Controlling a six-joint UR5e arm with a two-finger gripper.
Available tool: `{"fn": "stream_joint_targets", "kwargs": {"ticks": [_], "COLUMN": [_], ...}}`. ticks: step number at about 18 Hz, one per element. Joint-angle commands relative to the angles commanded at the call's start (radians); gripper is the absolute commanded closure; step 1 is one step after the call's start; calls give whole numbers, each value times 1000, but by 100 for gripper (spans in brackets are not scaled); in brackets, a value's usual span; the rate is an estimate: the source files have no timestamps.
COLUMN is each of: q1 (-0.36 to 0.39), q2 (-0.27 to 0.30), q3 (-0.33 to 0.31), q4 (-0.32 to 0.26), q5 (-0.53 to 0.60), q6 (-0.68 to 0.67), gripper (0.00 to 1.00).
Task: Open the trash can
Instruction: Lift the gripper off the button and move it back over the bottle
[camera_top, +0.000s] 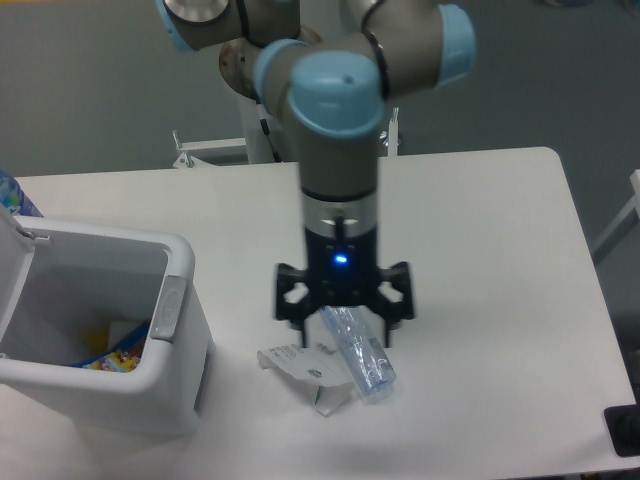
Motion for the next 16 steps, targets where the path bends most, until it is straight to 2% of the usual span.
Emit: {"fn": "stream_joint_targets", "kwargs": {"ticks": [2, 6, 9, 10, 16], "q1": [23, 72, 74, 74, 72], "q2": [-18, -19, -20, -23, -31], "q3": [-2, -2, -6, -2, -17], "q4": [-6, -31, -132, -144, -147], "q5": [30, 63, 64, 67, 107], "q6": [66, 156, 310, 341, 359], "gripper": [0, 0, 0, 0, 0]}}
